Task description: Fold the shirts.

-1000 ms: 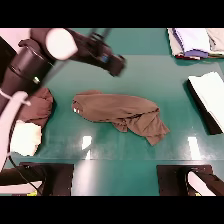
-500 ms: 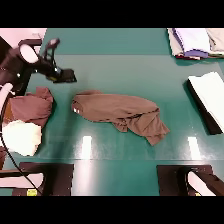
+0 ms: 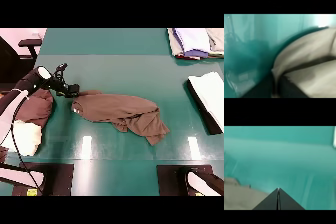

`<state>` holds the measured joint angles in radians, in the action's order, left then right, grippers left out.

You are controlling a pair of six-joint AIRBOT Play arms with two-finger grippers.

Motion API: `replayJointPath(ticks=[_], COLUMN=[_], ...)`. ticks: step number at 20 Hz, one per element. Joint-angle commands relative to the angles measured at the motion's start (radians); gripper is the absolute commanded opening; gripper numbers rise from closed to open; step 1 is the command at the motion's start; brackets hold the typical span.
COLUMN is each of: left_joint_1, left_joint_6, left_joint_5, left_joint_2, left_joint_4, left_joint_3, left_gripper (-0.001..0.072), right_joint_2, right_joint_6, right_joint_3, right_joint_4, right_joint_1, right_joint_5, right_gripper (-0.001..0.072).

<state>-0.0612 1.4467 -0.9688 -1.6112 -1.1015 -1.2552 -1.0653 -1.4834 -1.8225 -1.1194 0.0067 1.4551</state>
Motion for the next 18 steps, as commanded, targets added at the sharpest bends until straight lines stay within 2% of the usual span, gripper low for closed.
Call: replayJointPath(ticks=[1,3,7,8,9,10,12,14,18], left_joint_1=[-0.005,-0.005,-0.005,-0.005,-0.005,-0.005,-0.005,-0.005,-0.005], left_joint_6=[-0.015,-0.015,-0.016,-0.015,-0.015,-0.015,-0.014,-0.014,-0.013], left_joint_5=[0.006,0.012,0.009,0.010,0.010,0.009,0.008,0.007,0.007], left_joint_2=[0.001,0.045,0.105,0.111,0.111,0.110,0.109,0.109,0.109], left_joint_4=[0.000,-0.054,-0.097,-0.097,-0.096,-0.096,-0.095,-0.095,-0.091], left_joint_3=[-0.034,-0.083,-0.181,-0.189,-0.192,-0.192,-0.192,-0.192,-0.192], left_gripper=[0.0023,0.0023,0.0024,0.0024,0.0024,0.0024,0.0024,0.0024,0.0024], right_joint_2=[-0.074,-0.071,0.023,0.045,0.058,0.064,0.064,0.063,0.055], right_joint_6=[-0.001,-0.001,-0.001,-0.001,-0.001,0.000,0.011,0.062,0.071], right_joint_3=[0.008,0.109,0.522,0.649,0.763,0.882,1.075,1.208,1.299], right_joint_4=[-0.010,-0.010,-0.010,-0.007,-0.005,-0.005,0.014,0.106,0.198], right_joint_1=[0.017,-0.013,-0.142,-0.179,-0.203,-0.219,-0.213,-0.171,-0.032], right_joint_5=[0.145,0.166,0.086,0.077,0.068,0.051,-0.025,-0.145,-0.335], right_gripper=[0.0017,0.0017,0.0019,0.0115,0.0367,0.0467,0.0448,0.0446,0.0438])
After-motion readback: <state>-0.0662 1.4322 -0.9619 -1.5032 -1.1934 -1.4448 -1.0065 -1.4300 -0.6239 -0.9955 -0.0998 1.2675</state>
